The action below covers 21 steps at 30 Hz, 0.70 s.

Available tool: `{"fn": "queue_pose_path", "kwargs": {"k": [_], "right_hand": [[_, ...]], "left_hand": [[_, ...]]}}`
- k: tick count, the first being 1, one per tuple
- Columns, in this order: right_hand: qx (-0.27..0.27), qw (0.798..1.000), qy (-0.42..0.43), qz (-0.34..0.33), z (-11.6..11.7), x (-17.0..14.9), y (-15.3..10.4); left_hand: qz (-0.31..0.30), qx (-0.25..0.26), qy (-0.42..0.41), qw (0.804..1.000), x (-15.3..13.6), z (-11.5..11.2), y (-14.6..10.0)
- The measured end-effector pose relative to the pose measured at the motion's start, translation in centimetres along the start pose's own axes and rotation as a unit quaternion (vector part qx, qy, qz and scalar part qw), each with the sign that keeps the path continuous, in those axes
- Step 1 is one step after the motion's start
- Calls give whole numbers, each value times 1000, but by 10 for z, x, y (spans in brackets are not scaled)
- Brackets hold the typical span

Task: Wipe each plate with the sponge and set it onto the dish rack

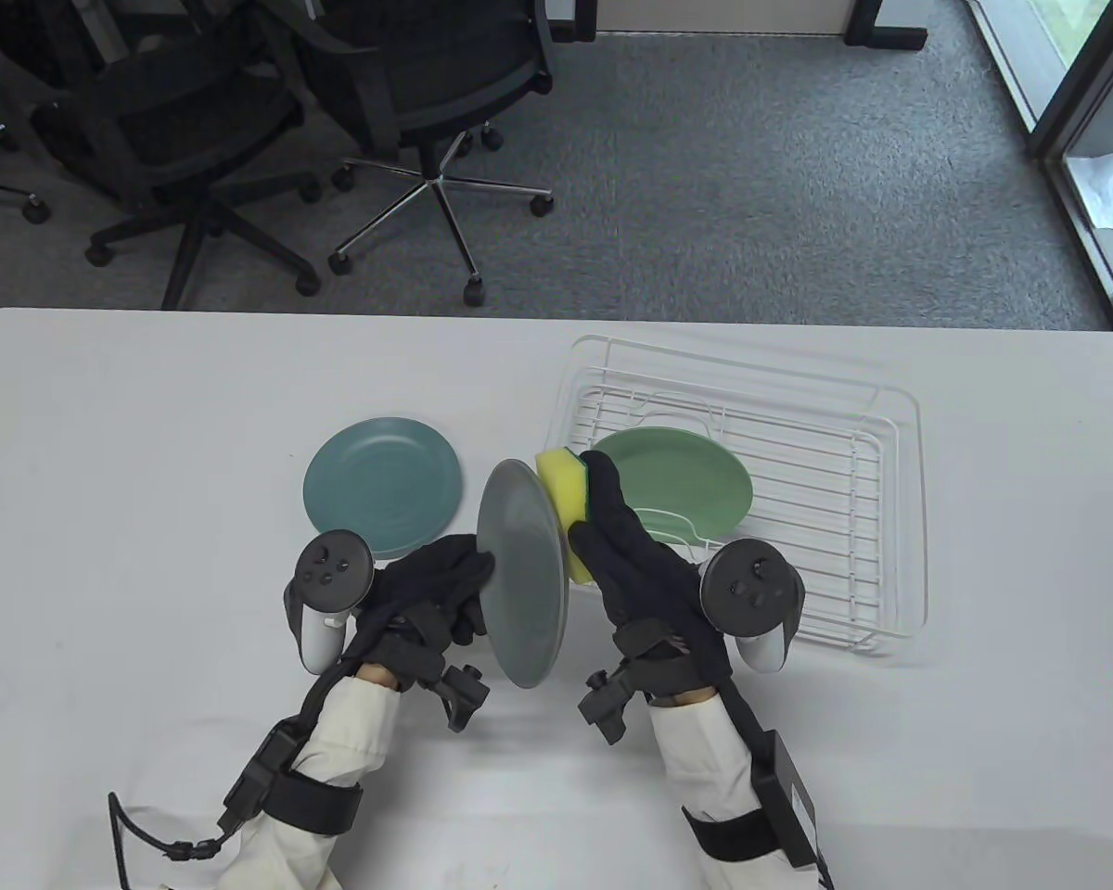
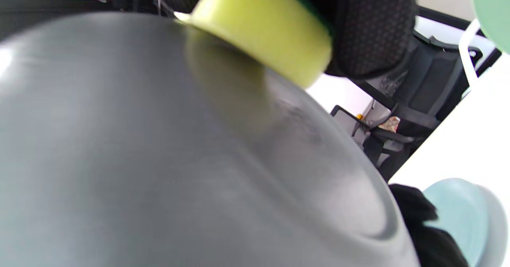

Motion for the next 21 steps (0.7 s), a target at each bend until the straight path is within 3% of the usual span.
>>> {"fn": "queue_pose_path", "kwargs": {"k": [6, 12, 16, 21], "right_hand": [[63, 997, 43, 32, 24, -21, 6], [121, 992, 24, 37, 45, -18, 6], [148, 985, 86, 33, 44, -16, 6], [135, 982, 134, 10, 26, -10, 6]], "left_hand": [[-27, 6, -42, 999, 14, -4, -5], [-15, 76, -70, 994, 8, 15, -9], [-5, 105, -45, 993, 0, 29, -9], [11, 117, -39, 992, -9, 35, -8]]}}
Point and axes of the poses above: the tracker on the back of each hand, its own x axis roughly to the thumb side, its own y axis roughly from the wrist to the fingertips, z = x × y, the point moved 3 cm from there along y, roughly from the wrist to the fingertips, and after that the axes turned 1 degree about z, right-handed, at the moved point
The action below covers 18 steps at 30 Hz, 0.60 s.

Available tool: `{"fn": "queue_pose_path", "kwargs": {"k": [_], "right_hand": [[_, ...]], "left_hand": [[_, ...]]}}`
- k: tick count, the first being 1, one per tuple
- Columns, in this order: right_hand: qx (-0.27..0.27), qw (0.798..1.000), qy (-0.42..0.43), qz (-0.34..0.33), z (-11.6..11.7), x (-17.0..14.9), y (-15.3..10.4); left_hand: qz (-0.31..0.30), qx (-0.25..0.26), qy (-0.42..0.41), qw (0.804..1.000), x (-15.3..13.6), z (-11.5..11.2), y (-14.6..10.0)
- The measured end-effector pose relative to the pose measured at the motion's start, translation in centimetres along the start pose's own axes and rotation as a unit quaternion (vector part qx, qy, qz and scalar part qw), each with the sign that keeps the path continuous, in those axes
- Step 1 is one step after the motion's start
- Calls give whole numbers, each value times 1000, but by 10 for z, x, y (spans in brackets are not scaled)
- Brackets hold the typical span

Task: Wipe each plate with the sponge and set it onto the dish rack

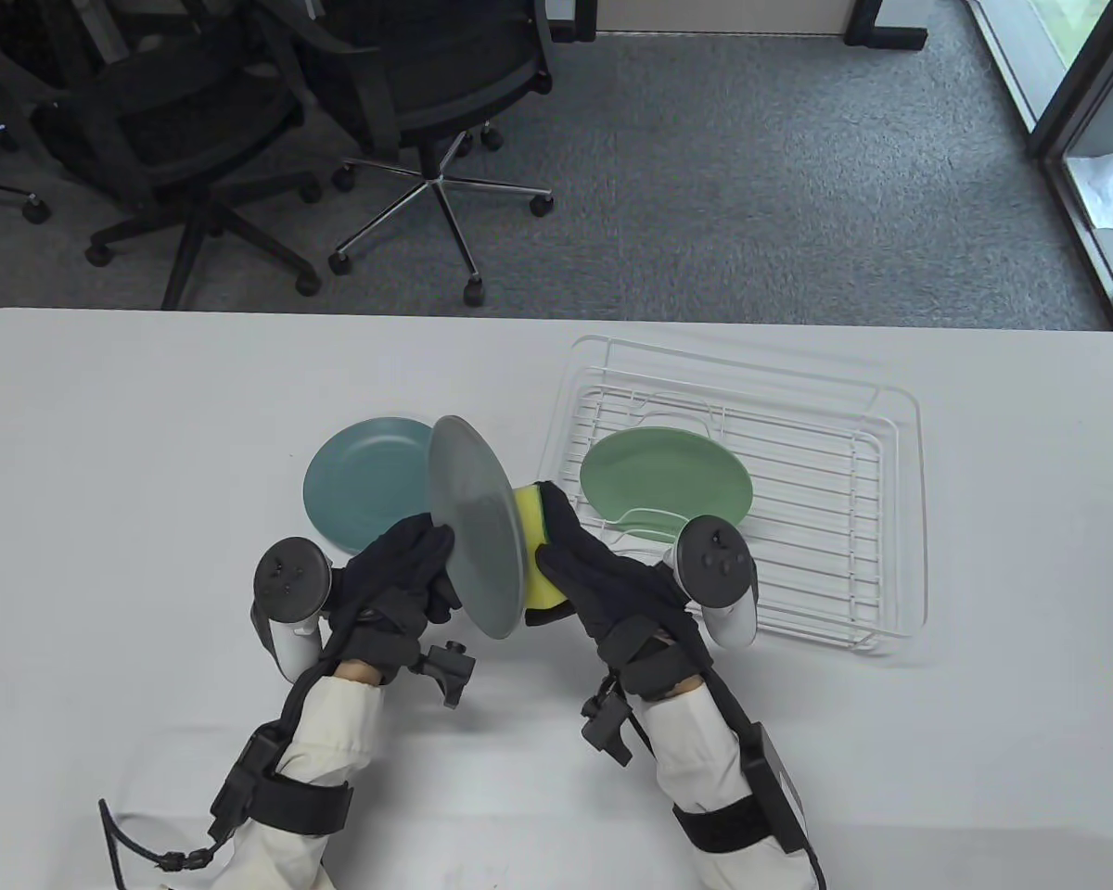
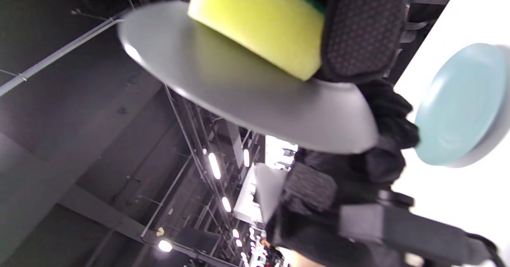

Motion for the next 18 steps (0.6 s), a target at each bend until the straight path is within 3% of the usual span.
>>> {"fn": "queue_pose_path", "kwargs": {"k": [4, 9, 14, 18], "right_hand": [[-25, 999, 13, -23, -16, 10, -7], [-86, 995, 12, -53, -47, 21, -22], [-118, 990, 39, -68, -72, 24, -35], [-143, 985, 58, -80, -88, 25, -43]], "left_hand": [[-15, 0, -6, 1000, 1, 1, 1], [-98, -1, -23, 995, 10, 9, 7], [-140, 47, 55, 987, 28, 16, 11], [-168, 54, 118, 977, 53, 5, 19]]}}
Point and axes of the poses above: the tracker on the back of each hand, its own x axis roughly to the thumb side, its own y axis roughly from the wrist to the fingertips, z = x × y, the point moved 3 cm from there along y, roughly from the wrist to the fingertips, and after that the axes turned 1 degree about z, right-handed, at the moved point
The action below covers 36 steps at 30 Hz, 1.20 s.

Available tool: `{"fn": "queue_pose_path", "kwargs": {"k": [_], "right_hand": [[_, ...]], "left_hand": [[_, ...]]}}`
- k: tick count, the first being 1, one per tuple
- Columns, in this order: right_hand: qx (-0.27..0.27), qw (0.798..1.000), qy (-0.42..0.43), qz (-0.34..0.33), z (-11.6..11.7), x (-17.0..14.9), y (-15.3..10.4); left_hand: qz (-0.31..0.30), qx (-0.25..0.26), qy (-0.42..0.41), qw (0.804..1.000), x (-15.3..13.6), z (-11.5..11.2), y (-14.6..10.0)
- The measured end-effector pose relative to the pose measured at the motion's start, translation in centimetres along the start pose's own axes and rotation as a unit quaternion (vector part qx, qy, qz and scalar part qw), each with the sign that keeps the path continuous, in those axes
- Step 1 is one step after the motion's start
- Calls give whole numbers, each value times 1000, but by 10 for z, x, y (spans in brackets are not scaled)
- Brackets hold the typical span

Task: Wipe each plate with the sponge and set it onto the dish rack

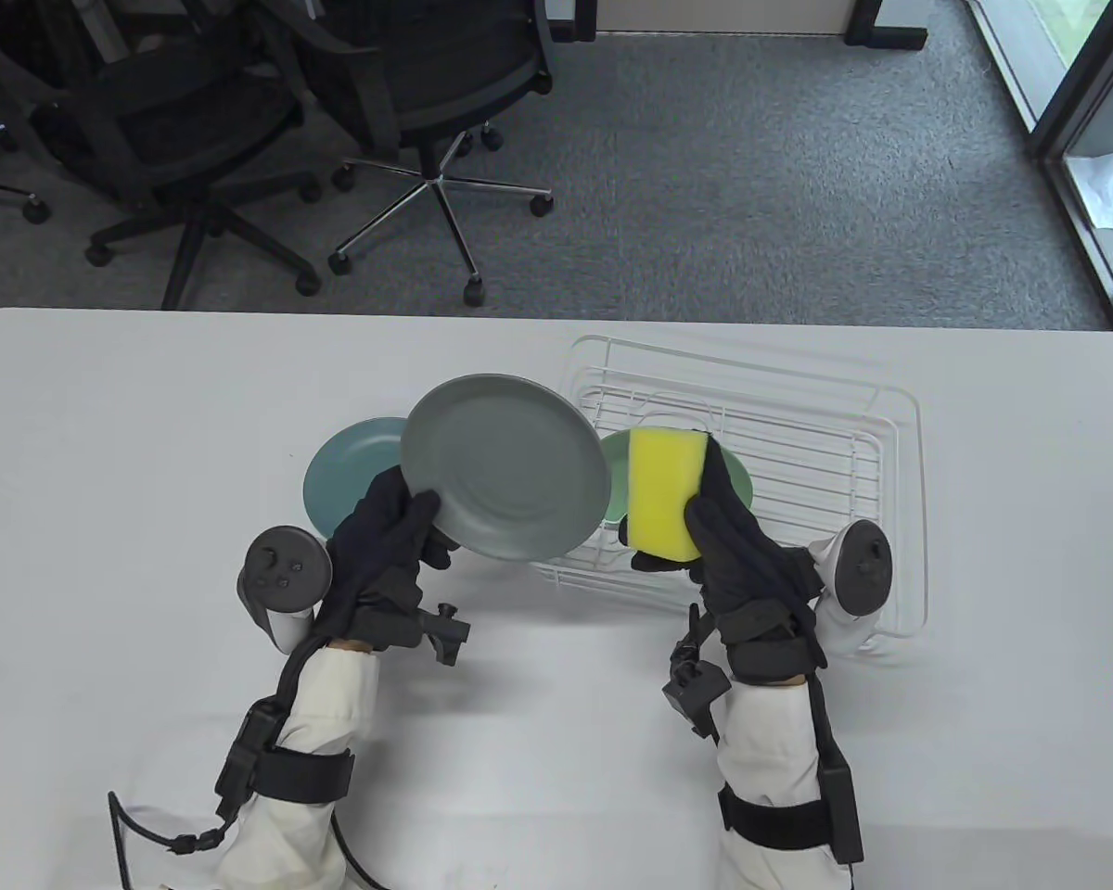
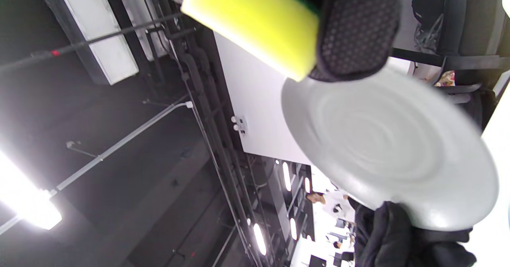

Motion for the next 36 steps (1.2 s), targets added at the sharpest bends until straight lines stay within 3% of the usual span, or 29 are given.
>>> {"fn": "queue_pose_path", "kwargs": {"k": [5, 10, 16, 29, 32, 36], "right_hand": [[-33, 999, 19, -10, -22, 3, -7], [-55, 998, 37, -17, -36, 3, -12], [-59, 997, 48, -15, -40, 2, -14], [-61, 998, 22, 9, -34, -4, -11], [-57, 998, 27, 12, -32, -5, -10], [-59, 998, 32, 12, -33, -4, -11]], "left_hand": [[-65, -18, 135, 989, 37, -26, 22], [-100, -55, 230, 967, 52, -61, 34], [-147, -94, 354, 919, 66, -111, 44], [-192, -173, 484, 836, 71, -191, 42], [-195, -187, 489, 829, 69, -200, 40], [-172, -201, 484, 834, 62, -206, 41]]}}
Point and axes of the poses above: the tracker on the back of each hand, its own x axis roughly to the thumb side, its own y axis roughly from the wrist to the fingertips, z = x × y, the point moved 3 cm from there along y, roughly from the wrist to the fingertips, and after that the axes turned 1 degree about z, right-handed, at the moved point
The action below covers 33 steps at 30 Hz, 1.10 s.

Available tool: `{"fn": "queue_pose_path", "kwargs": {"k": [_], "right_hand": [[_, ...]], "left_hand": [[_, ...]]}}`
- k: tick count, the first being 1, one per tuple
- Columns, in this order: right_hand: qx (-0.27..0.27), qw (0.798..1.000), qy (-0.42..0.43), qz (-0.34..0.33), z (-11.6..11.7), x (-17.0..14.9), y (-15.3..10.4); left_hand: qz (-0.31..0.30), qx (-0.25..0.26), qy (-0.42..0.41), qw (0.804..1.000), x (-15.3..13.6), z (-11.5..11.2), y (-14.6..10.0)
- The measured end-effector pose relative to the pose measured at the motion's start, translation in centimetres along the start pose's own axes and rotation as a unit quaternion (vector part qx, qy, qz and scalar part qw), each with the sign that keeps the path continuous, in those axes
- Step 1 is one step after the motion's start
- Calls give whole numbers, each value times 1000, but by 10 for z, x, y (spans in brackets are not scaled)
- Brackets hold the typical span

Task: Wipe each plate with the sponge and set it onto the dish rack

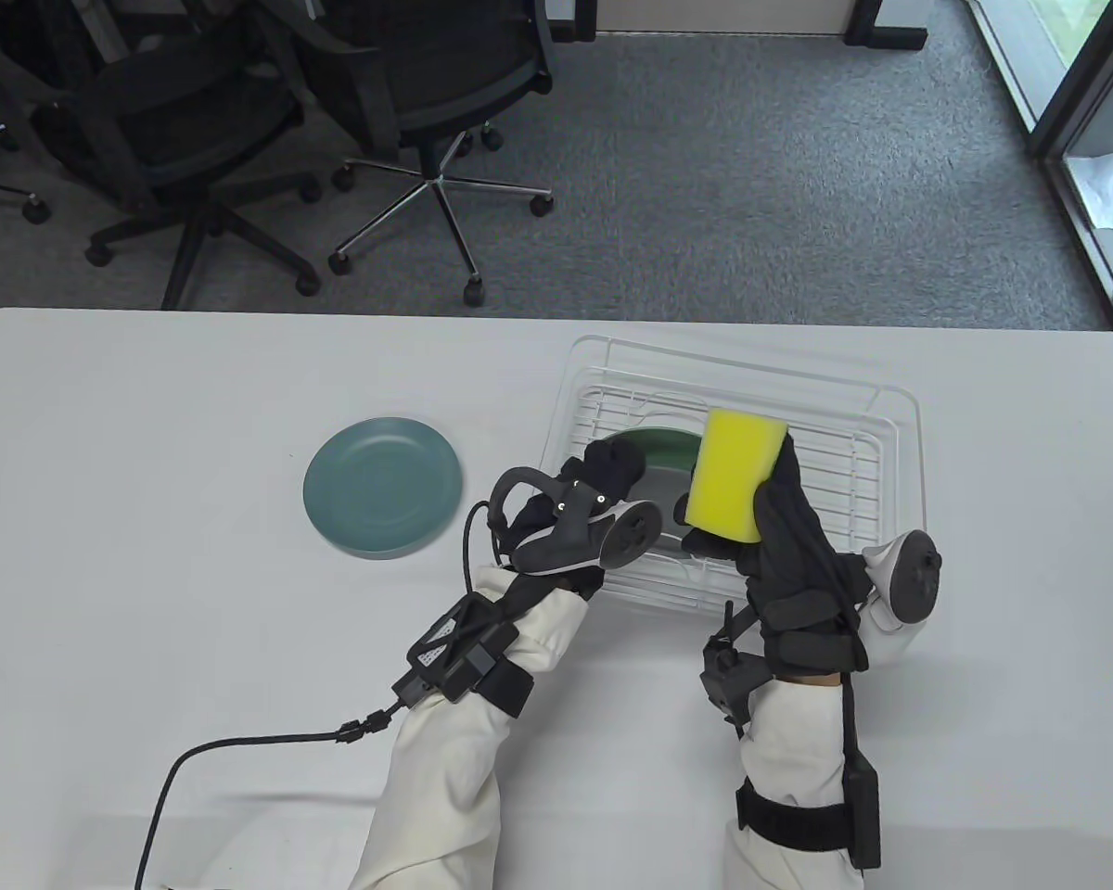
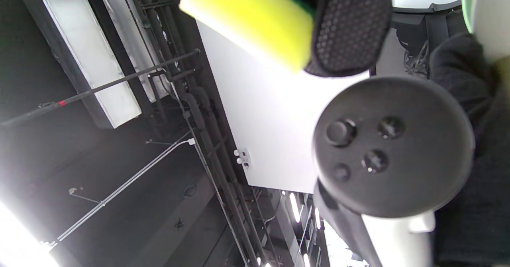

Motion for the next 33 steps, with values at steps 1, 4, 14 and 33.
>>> {"fn": "queue_pose_path", "kwargs": {"k": [1, 4, 14, 33], "right_hand": [[-2, 1000, 0, 0, -1, 0, 0], [-6, 1000, 2, -1, -2, 1, 0], [2, 1000, -2, 4, 2, -1, 1], [15, 999, -26, 28, 13, -14, 6]], "left_hand": [[18, -4, -10, 1000, -4, -1, 1], [66, -23, -79, 994, -19, -2, 0], [205, -2, -143, 968, -103, 10, -40], [498, -213, -154, 827, -238, -97, -169]]}}
Point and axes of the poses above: the tracker on the back of each hand, its own x axis roughly to the thumb side, its own y axis roughly from the wrist to the fingertips, z = x × y, the point moved 3 cm from there along y, roughly from the wrist to the fingertips, and after that the axes turned 1 degree about z, right-handed, at the moved point
